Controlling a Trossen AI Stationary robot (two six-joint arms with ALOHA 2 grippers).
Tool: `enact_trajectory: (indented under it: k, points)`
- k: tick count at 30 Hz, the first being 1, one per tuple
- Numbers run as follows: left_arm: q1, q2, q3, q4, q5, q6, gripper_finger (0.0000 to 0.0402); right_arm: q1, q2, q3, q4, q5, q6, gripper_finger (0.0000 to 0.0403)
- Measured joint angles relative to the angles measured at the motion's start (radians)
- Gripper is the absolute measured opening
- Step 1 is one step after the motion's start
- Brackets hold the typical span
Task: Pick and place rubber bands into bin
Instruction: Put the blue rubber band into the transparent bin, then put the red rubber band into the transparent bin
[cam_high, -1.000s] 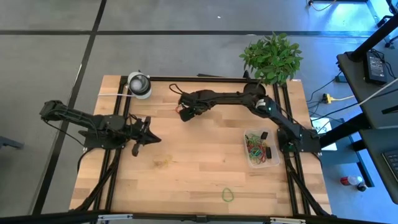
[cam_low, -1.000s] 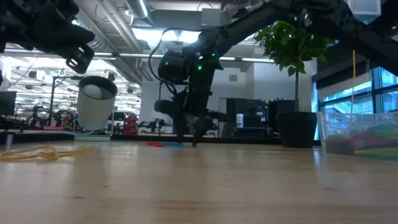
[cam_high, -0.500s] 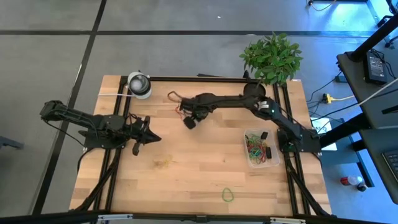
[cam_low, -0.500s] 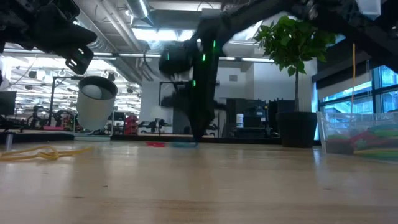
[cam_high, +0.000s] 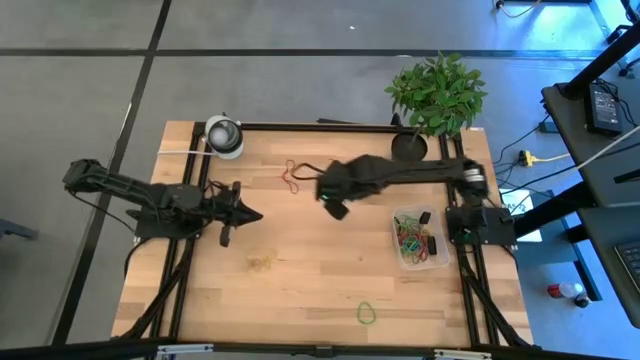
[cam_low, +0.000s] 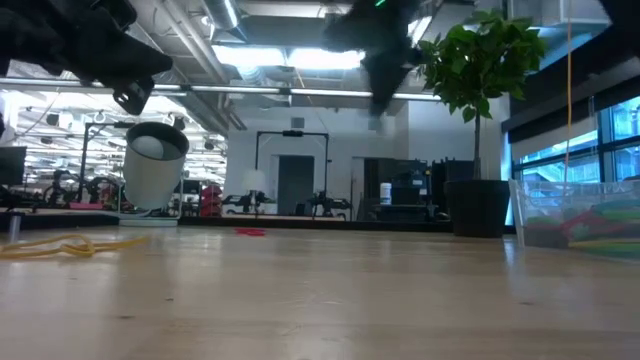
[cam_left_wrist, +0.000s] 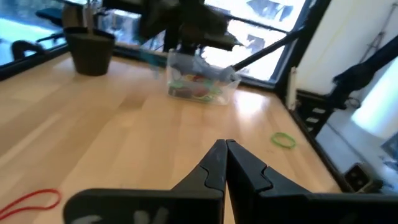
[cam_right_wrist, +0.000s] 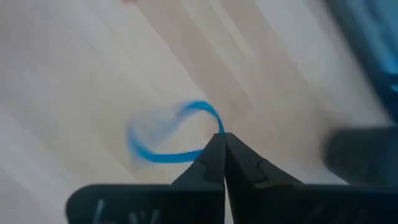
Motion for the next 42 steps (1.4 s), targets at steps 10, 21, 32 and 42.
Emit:
enact_trajectory:
  k: [10, 21, 32, 42]
  points:
    - [-0.034, 0.314, 0.194, -0.065, -0.098, 0.111, 0.0002, 0.233, -0.456, -0.434, -0.063, -0.004, 0.43, 0.0]
    - [-0.031, 0.509, 0.315, -0.061, -0.176, 0.105, 0.0002, 0.397, -0.781, -0.914, -0.048, -0.095, 0.885, 0.0]
    - [-0.031, 0.517, 0.319, -0.043, -0.223, 0.077, 0.0001, 0.374, -0.788, -1.21, 0.182, -0.111, 0.896, 0.0025]
    - [-0.031, 0.517, 0.319, -0.046, -0.225, 0.09, 0.0001, 0.374, -0.791, -1.168, 0.155, -0.103, 0.886, 0.0131]
